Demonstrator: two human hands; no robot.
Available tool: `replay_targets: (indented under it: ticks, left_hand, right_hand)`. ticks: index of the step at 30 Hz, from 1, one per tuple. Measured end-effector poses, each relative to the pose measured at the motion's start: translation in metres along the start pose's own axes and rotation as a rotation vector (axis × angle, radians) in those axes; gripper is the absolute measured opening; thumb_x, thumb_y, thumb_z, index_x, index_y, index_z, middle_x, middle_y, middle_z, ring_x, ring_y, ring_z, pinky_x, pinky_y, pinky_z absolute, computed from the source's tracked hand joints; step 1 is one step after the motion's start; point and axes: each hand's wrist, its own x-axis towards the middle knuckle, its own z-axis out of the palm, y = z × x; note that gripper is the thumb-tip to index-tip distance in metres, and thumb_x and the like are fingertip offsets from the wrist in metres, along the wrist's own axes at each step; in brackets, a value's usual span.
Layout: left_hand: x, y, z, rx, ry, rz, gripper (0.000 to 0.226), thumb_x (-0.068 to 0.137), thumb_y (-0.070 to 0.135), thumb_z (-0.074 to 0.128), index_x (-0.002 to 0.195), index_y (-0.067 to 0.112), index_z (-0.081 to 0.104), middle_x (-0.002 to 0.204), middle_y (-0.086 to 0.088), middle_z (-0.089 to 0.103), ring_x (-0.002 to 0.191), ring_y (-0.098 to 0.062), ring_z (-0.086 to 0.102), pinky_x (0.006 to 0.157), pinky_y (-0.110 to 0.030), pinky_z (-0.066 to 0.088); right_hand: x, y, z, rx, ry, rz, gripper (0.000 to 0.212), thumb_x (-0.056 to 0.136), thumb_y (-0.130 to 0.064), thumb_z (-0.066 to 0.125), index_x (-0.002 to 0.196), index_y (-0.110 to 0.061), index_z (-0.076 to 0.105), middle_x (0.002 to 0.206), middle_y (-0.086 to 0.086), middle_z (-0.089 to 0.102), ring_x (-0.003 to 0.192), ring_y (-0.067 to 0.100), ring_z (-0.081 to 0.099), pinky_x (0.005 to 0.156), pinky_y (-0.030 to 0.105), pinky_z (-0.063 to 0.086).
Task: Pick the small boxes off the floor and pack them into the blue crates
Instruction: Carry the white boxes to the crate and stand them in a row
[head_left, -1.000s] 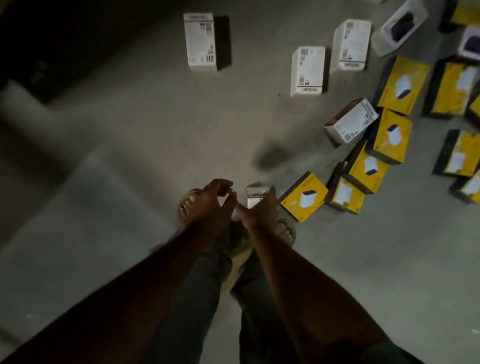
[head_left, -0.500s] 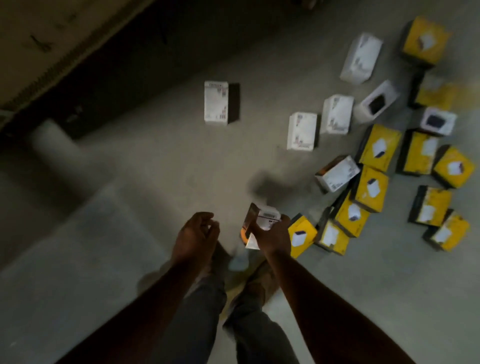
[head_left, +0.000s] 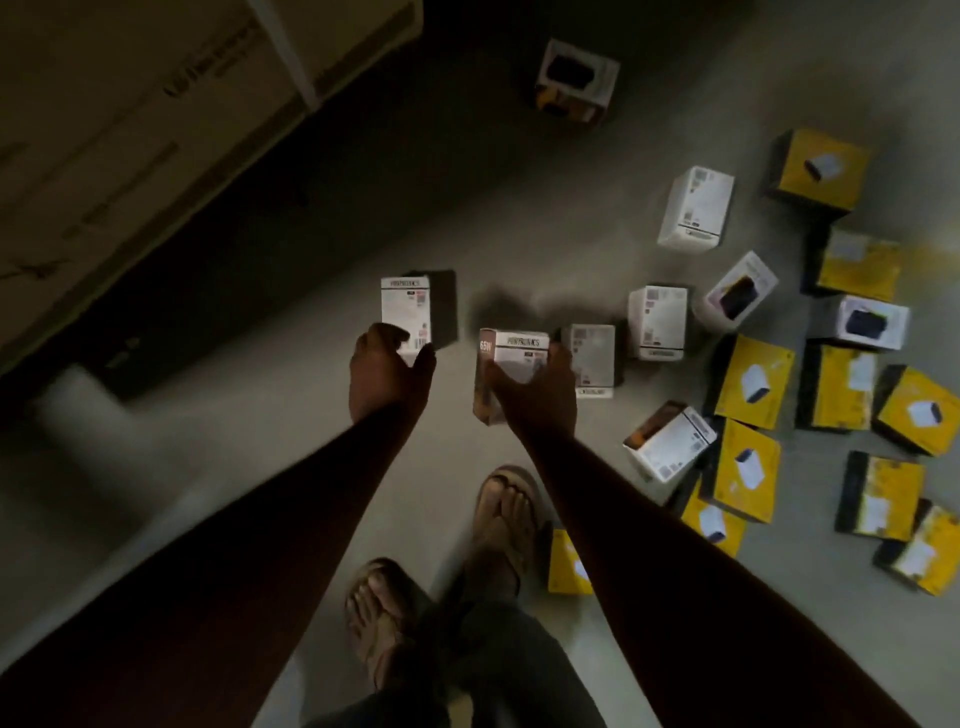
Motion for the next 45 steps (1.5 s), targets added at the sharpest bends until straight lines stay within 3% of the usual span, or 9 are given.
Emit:
replay_targets:
  ticks: [3, 9, 13, 19, 23, 27, 36, 39, 45]
  left_hand:
    - [0.062, -0.008, 0.043, 0.013, -0.011, -0.08, 0.078, 0.079, 0.035, 0.083, 0.142, 0.015, 0.042, 0.141, -0.01, 0.051, 0.126, -0.031, 0.053, 0.103, -0.046, 0.05]
    - [0.108, -0.023, 0.083, 0.026, -0.028, -0.171, 0.107, 0.074, 0.031, 0.083, 0.154, 0.029, 0.011, 0.145, -0.014, 0.046, 0.122, -0.042, 0.057, 0.098, -0.056, 0.052]
    - [0.085, -0.035, 0.055, -0.106, -0.08, -0.217, 0.103, 0.072, 0.031, 0.087, 0.153, 0.021, 0.024, 0.144, -0.006, 0.052, 0.126, -0.033, 0.057, 0.103, -0.051, 0.052]
    - [-0.048, -0.001, -0.067, -0.551, -0.282, -0.234, 0.081, 0.079, 0.018, 0.084, 0.147, 0.024, 0.04, 0.133, 0.005, 0.056, 0.118, -0.019, 0.058, 0.086, -0.043, 0.061]
    - [-0.15, 0.042, -0.189, -0.684, -0.354, -0.144, 0.084, 0.072, 0.036, 0.082, 0.143, 0.032, 0.037, 0.133, 0.003, 0.059, 0.12, -0.02, 0.061, 0.077, -0.041, 0.063]
    - [-0.24, 0.085, -0.309, -0.755, -0.357, -0.089, 0.089, 0.068, 0.05, 0.077, 0.142, 0.033, 0.031, 0.129, 0.002, 0.061, 0.111, -0.019, 0.066, 0.076, -0.036, 0.061]
    - [-0.428, 0.103, -0.524, -0.939, -0.019, 0.063, 0.075, 0.077, 0.028, 0.084, 0.14, 0.021, 0.044, 0.135, -0.001, 0.063, 0.126, -0.023, 0.062, 0.107, -0.048, 0.05]
    - [-0.486, 0.089, -0.567, -0.996, 0.107, 0.154, 0.07, 0.091, 0.014, 0.074, 0.151, 0.023, 0.04, 0.144, 0.001, 0.06, 0.133, -0.021, 0.058, 0.112, -0.05, 0.044]
    - [-0.605, 0.042, -0.598, -1.19, 0.501, 0.065, 0.067, 0.085, 0.026, 0.077, 0.145, 0.023, 0.047, 0.141, -0.004, 0.063, 0.131, -0.028, 0.059, 0.108, -0.047, 0.048]
  right_hand:
    - [0.044, 0.01, 0.029, -0.022, -0.01, -0.053, 0.066, 0.077, -0.052, 0.083, 0.129, -0.026, 0.052, 0.116, -0.011, 0.065, 0.101, 0.003, 0.065, 0.084, 0.02, 0.053]
    - [0.065, 0.032, 0.038, 0.092, 0.028, -0.008, 0.077, 0.077, -0.048, 0.085, 0.136, -0.022, 0.043, 0.121, -0.008, 0.062, 0.109, 0.011, 0.06, 0.09, 0.027, 0.052]
    - [0.039, 0.027, 0.009, 0.074, 0.01, 0.001, 0.08, 0.074, -0.059, 0.083, 0.134, -0.026, 0.041, 0.117, -0.009, 0.062, 0.105, 0.013, 0.062, 0.09, 0.032, 0.055]
    - [-0.077, -0.046, -0.07, 0.073, -0.055, -0.154, 0.081, 0.074, -0.054, 0.079, 0.141, -0.028, 0.04, 0.122, -0.008, 0.066, 0.107, 0.014, 0.066, 0.091, 0.032, 0.058]
    - [-0.191, -0.113, -0.13, 0.159, -0.173, -0.235, 0.071, 0.079, -0.03, 0.086, 0.135, -0.027, 0.043, 0.118, -0.011, 0.064, 0.105, 0.008, 0.065, 0.075, 0.004, 0.048]
    - [-0.312, -0.173, -0.179, 0.258, -0.328, -0.287, 0.07, 0.081, -0.029, 0.085, 0.136, -0.026, 0.042, 0.121, -0.009, 0.064, 0.107, 0.007, 0.066, 0.072, 0.008, 0.054]
    - [-0.557, -0.293, -0.206, 0.325, -0.57, -0.65, 0.074, 0.087, -0.017, 0.08, 0.148, -0.027, 0.038, 0.129, -0.012, 0.062, 0.114, -0.002, 0.064, 0.098, 0.024, 0.053]
    - [-0.609, -0.306, -0.204, 0.369, -0.804, -0.689, 0.064, 0.09, -0.013, 0.067, 0.145, -0.034, 0.042, 0.132, -0.002, 0.066, 0.121, 0.017, 0.065, 0.106, 0.044, 0.051]
    - [-0.708, -0.306, -0.197, 0.146, -1.267, -0.803, 0.089, 0.08, -0.011, 0.078, 0.154, -0.033, 0.036, 0.135, 0.002, 0.068, 0.121, 0.024, 0.067, 0.097, 0.045, 0.057]
